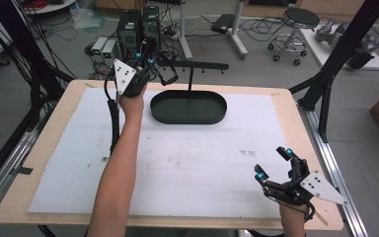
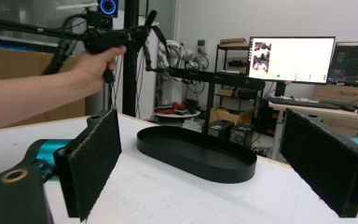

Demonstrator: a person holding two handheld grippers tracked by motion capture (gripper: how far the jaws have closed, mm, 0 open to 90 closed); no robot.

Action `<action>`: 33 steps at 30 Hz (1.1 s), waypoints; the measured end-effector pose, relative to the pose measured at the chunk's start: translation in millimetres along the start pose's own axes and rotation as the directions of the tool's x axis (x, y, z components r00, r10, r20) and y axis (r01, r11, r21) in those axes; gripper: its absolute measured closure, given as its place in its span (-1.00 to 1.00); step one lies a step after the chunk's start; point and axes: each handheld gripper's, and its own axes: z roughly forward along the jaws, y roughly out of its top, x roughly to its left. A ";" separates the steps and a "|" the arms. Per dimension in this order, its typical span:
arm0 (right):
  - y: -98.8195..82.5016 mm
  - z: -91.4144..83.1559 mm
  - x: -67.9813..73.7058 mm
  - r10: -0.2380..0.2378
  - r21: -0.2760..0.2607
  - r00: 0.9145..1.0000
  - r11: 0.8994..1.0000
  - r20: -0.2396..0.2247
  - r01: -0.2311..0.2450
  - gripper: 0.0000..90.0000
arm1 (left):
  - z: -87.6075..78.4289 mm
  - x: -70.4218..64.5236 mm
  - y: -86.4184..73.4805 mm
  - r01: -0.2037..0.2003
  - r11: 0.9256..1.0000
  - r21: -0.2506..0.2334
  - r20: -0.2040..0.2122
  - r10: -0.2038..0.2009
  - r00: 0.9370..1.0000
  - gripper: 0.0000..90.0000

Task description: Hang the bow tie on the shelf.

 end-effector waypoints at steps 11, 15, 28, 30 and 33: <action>0.3 2.7 2.0 0.003 -0.006 1.000 1.000 -0.009 -0.003 -0.74 | 16.5 14.5 -27.9 0.010 0.999 0.046 -0.027 -0.009 1.000 0.70; -0.4 5.9 6.0 0.003 0.004 1.000 1.000 -0.022 -0.003 -0.74 | 20.8 17.2 -30.8 -0.004 0.999 0.044 -0.041 0.006 0.999 0.70; 0.2 11.1 13.6 -0.019 0.009 0.999 1.000 -0.045 0.019 -0.74 | 21.4 26.5 -46.3 -0.020 0.991 0.133 -0.088 0.032 0.996 0.55; 0.6 11.2 14.0 -0.015 0.003 0.999 1.000 -0.047 0.015 -0.74 | 20.3 28.5 -46.5 0.020 0.989 0.146 -0.092 -0.007 0.996 0.16; 0.8 11.1 13.7 -0.016 0.000 0.999 1.000 -0.047 0.016 -0.74 | 18.4 29.6 -46.2 0.038 0.987 0.155 -0.085 -0.025 0.996 -0.09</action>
